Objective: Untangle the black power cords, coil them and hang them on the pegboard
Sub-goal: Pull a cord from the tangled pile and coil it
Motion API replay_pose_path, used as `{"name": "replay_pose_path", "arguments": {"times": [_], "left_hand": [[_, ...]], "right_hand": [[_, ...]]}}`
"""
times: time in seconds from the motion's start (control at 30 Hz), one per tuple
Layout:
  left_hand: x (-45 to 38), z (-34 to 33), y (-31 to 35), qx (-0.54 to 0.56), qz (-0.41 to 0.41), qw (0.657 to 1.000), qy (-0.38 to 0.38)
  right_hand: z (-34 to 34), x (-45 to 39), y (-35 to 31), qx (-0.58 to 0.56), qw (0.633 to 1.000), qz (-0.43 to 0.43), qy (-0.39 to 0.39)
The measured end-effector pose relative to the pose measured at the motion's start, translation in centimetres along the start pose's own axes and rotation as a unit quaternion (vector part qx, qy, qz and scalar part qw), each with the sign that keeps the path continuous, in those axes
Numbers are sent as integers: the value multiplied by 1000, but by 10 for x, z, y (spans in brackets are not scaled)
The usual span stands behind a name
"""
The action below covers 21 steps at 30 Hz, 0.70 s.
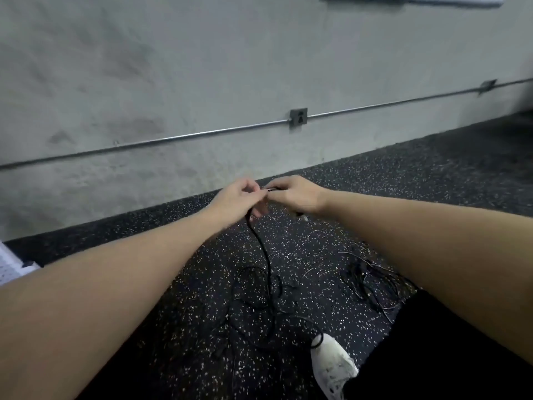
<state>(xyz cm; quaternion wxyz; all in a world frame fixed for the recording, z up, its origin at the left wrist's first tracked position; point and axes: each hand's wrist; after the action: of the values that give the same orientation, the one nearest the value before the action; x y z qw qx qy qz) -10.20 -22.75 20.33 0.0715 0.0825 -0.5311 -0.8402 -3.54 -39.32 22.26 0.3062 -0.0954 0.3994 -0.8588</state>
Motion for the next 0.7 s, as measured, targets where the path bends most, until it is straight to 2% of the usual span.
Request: {"name": "replay_pose_path", "arguments": {"times": [0.07,0.17,0.3,0.37,0.43,0.5,0.6,0.7], "left_hand": [[5,4,2,89,30,995,-39],[7,-3,3,138,56,985,-85],[1,-19,1,194,79,975,-77],[-2,-23,-6,165,90,979,-76],[-3,-27,-12,83,76,991,-77],[-6,-31,-13,47,57,996,-48],[-11,-36,-7,63,41,997,2],[-16,-45,-2,71,18,997,28]], "right_hand": [[6,4,1,-87,996,-34,-4],[5,7,11,-162,985,-66,2],[14,6,18,-267,960,-79,34],[23,4,17,-335,936,-84,64],[30,2,21,-374,920,-82,81],[32,2,29,-344,931,-91,81],[30,4,38,-229,959,-118,114],[26,7,37,-131,976,-85,152]]}}
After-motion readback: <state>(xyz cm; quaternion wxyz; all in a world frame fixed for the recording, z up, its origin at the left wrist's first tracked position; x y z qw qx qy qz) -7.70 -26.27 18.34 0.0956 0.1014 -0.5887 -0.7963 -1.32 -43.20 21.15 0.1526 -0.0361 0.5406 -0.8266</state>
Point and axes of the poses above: each hand's wrist, its own x-axis away from the middle knuckle, its own z-axis out of the back of the hand, y = z × x, and after that the axes turned 7 degrees about y, right-handed
